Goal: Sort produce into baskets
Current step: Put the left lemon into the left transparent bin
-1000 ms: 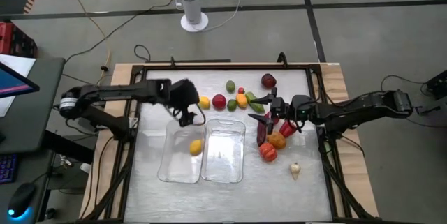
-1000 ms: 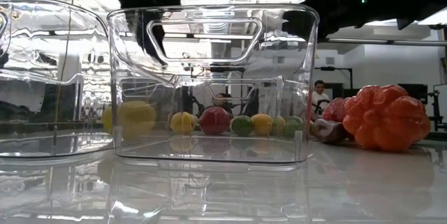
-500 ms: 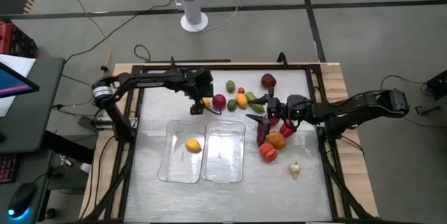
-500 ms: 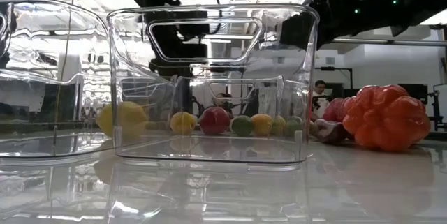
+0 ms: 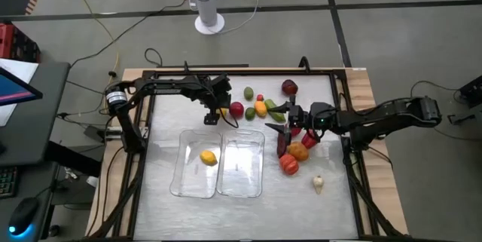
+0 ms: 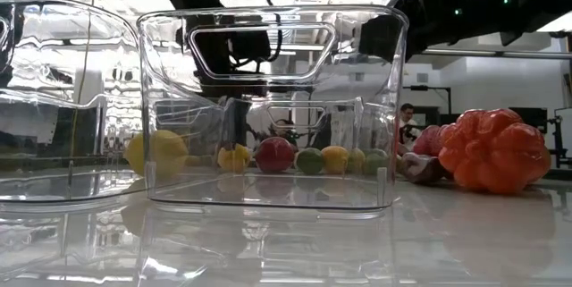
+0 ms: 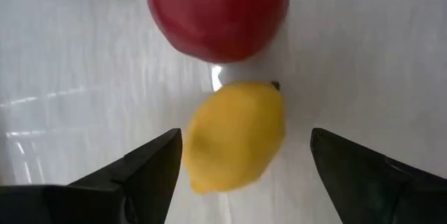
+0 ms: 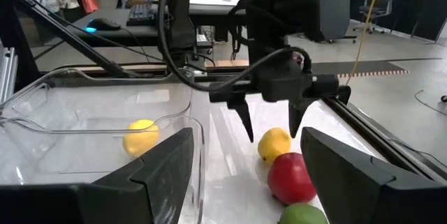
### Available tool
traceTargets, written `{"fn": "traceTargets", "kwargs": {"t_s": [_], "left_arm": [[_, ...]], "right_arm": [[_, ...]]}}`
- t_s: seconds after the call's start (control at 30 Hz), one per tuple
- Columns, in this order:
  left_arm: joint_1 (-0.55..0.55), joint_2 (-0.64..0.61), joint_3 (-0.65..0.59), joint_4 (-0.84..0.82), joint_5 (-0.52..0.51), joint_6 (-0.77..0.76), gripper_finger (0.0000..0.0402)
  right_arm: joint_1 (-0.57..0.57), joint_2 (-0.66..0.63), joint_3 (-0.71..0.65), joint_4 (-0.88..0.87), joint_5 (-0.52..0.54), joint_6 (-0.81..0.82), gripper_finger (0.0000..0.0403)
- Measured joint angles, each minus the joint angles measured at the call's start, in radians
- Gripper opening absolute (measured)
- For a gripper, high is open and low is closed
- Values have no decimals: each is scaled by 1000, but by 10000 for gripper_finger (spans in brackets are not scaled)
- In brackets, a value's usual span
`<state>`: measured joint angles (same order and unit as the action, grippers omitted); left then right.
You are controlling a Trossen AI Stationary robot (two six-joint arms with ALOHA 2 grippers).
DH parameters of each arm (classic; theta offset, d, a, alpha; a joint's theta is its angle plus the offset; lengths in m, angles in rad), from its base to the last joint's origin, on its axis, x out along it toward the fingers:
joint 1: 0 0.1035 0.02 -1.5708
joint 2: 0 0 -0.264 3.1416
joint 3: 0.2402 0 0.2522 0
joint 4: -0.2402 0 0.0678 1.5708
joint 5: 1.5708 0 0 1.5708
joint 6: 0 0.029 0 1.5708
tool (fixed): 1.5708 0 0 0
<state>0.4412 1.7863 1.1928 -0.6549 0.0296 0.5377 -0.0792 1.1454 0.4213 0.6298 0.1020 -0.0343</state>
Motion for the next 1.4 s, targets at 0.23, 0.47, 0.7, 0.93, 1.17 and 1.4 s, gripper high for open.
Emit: {"fn": "traceTargets", "kwargs": {"t_s": [0.23,0.47,0.7,0.93,1.17,1.4], "left_arm": [[-4,1,-45,28,1,-1,254],[-4,0,-45,28,-11,-1,186],[-5,-28,-11,-30,-83,3,174],[-25,-167,88,-158,-32,-55,173],[-141,-351,71,-224,378,-286,178],[-384,-386,31,-330,105,-483,216]], "right_arm": [[0,0,0,0,-1,0,291],[0,0,0,0,-1,0,291],[0,0,0,0,-1,0,291],[0,0,0,-1,-1,0,291],[0,0,0,-5,-1,0,291],[0,0,0,4,-1,7,291]]}}
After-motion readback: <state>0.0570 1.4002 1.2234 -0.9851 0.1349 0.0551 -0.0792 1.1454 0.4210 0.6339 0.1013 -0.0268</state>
